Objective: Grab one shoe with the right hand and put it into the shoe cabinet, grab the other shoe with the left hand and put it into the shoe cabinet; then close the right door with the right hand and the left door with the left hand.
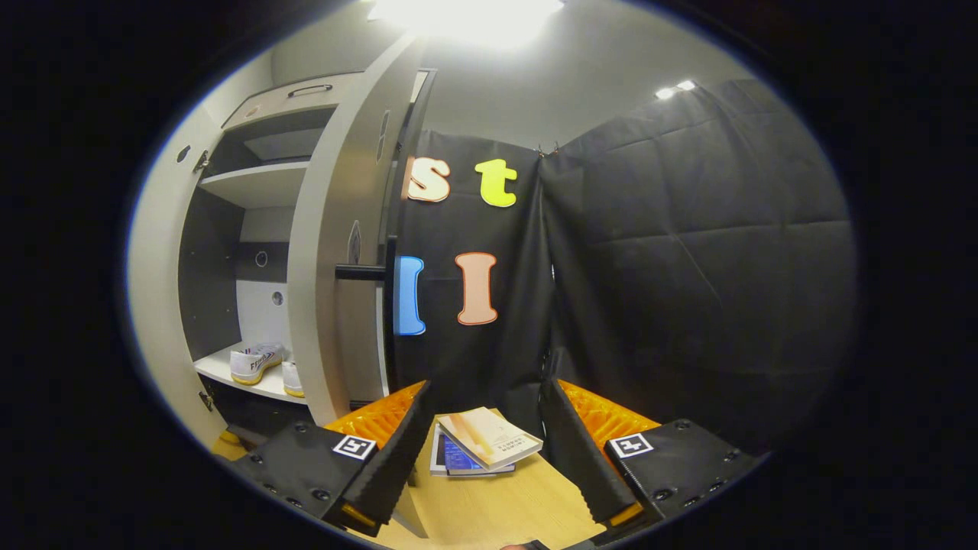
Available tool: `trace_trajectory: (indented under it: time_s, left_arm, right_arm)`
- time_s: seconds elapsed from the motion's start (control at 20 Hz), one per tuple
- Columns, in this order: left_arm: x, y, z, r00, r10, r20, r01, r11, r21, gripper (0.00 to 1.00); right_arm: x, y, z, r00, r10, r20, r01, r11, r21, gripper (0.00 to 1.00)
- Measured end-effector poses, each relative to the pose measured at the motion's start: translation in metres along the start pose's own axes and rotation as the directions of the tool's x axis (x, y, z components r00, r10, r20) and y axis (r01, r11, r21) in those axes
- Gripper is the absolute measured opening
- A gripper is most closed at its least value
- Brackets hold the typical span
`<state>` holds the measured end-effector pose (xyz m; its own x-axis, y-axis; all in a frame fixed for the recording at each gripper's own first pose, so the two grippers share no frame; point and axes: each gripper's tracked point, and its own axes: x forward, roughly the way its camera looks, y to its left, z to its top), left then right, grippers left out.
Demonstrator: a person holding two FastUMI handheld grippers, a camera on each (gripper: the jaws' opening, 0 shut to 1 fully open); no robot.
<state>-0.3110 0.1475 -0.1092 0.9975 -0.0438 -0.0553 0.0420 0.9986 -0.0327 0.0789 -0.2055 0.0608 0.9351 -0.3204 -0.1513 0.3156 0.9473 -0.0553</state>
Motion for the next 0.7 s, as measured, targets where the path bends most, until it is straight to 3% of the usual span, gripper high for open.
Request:
trace_trajectory:
  time_s: [0.2,0.35,0.4,0.5,0.7]
  left_arm:
    - [0.003,0.017,-0.002,0.999,0.032,-0.001,-0.032,0.999,-0.022,0.95]
    - [0.003,0.027,-0.003,0.999,0.05,-0.003,-0.05,0.998,-0.024,0.95]
    - [0.004,0.029,-0.004,0.999,0.053,-0.004,-0.053,0.998,-0.026,0.95]
    - [0.004,0.031,-0.006,0.999,0.051,-0.009,-0.051,0.998,-0.031,0.95]
    - [0.004,0.035,-0.007,0.999,0.051,-0.014,-0.051,0.998,-0.036,0.95]
  right_arm:
    - [-0.002,0.003,0.0,1.0,-0.006,-0.004,0.006,1.0,-0.005,0.92]
    - [-0.006,0.015,0.0,1.0,0.017,-0.004,-0.017,1.0,-0.002,0.95]
    - [-0.01,0.022,0.001,1.0,0.023,-0.003,-0.023,1.0,-0.004,0.92]
    - [-0.013,0.031,0.002,0.999,0.037,-0.002,-0.037,0.999,-0.003,0.95]
    - [-0.018,0.045,0.002,0.998,0.063,-0.004,-0.063,0.998,-0.003,0.92]
